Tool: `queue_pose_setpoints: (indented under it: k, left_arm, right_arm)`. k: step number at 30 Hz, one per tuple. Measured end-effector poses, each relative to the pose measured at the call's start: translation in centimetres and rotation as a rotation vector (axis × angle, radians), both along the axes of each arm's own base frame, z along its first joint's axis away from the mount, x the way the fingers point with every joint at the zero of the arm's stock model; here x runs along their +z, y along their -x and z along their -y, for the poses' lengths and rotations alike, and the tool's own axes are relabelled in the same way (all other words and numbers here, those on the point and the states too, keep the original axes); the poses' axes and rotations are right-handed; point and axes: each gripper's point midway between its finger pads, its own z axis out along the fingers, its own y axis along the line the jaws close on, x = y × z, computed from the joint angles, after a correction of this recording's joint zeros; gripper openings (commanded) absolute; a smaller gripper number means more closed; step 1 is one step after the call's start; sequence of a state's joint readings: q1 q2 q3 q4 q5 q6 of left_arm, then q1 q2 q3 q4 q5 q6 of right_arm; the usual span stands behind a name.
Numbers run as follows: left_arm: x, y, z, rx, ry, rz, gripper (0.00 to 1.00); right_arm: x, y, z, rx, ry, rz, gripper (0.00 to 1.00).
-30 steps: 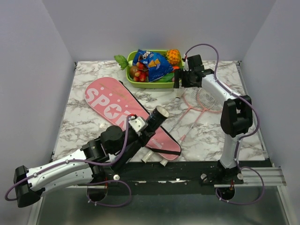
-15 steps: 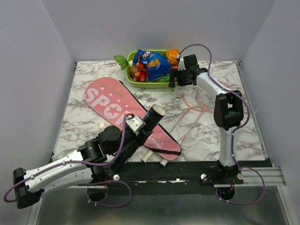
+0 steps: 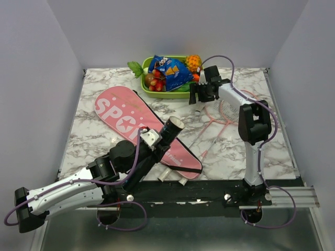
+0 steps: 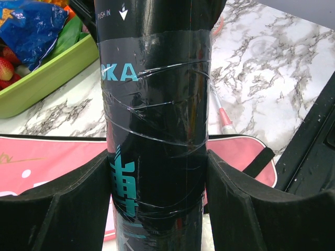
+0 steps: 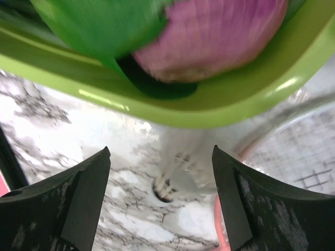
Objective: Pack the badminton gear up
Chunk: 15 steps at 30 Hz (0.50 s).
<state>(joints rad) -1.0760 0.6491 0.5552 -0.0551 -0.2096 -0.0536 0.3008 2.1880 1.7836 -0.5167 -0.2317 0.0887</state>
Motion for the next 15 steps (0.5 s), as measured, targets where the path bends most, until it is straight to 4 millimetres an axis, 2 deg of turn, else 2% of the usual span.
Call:
queue_pose_setpoints:
  k: [7, 10, 15]
  left_arm:
    - [0.0, -0.1, 0.2, 0.0, 0.004, -0.003, 0.0]
    - [-0.1, -0.2, 0.4, 0.0, 0.004, -0.003, 0.0]
    - [-0.4, -0.3, 0.7, -0.001, 0.0, -0.004, 0.0]
  right_arm:
    - [-3.4, 4.1, 1.2, 0.002, 0.033, -0.114, 0.81]
    - [-3.0, 4.9, 1.5, 0.001, 0.034, -0.115, 0.77]
    - [-0.8, 5.4, 1.6, -0.004, 0.019, -0.081, 0.72]
